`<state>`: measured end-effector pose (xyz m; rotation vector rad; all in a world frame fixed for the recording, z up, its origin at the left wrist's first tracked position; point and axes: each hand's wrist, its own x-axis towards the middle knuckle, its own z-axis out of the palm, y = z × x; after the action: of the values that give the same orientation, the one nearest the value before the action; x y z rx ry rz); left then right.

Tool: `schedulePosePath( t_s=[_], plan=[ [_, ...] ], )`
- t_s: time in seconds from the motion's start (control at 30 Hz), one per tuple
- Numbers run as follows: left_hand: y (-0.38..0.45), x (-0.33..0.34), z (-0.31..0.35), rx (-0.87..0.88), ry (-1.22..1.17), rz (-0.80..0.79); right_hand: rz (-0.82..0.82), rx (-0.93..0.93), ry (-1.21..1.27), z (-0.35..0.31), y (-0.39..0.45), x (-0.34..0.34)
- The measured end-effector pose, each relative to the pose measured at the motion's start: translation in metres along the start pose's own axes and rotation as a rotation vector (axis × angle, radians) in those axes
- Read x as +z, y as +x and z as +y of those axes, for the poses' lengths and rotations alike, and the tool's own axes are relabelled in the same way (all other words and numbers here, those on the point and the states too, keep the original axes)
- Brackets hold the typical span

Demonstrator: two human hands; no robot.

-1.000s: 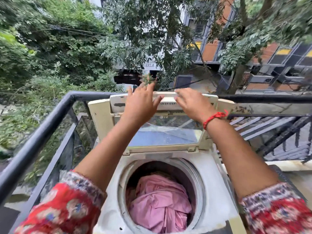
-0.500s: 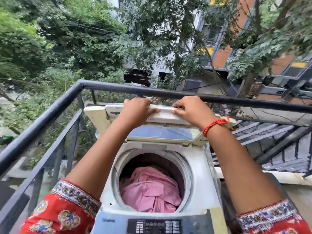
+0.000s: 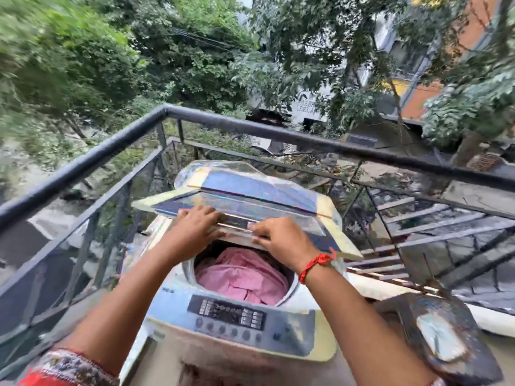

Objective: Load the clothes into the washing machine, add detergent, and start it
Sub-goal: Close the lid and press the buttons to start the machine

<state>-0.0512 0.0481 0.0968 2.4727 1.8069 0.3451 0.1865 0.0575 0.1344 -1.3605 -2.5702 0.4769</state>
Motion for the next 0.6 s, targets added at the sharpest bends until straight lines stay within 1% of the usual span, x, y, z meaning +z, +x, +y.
schedulePosePath(
  t_s=[0.1,0.23,0.33,0.47,0.6],
  plan=[
    [-0.031,0.021,0.007,-0.065,-0.006,-0.072,-0.004,-0.029,-0.003,-0.005,-0.024,0.034],
    [-0.053,0.04,0.014,-0.105,-0.025,-0.16,0.01,-0.032,-0.01,-0.005,-0.042,0.072],
    [-0.065,0.059,0.015,-0.083,0.022,-0.187,0.023,-0.044,-0.03,-0.003,-0.051,0.101],
    [-0.076,0.077,0.014,-0.079,0.007,-0.238,-0.027,-0.024,-0.028,0.004,-0.054,0.132],
    [-0.078,0.084,0.008,-0.067,-0.019,-0.346,-0.123,0.019,0.041,0.004,-0.054,0.132]
  ],
)
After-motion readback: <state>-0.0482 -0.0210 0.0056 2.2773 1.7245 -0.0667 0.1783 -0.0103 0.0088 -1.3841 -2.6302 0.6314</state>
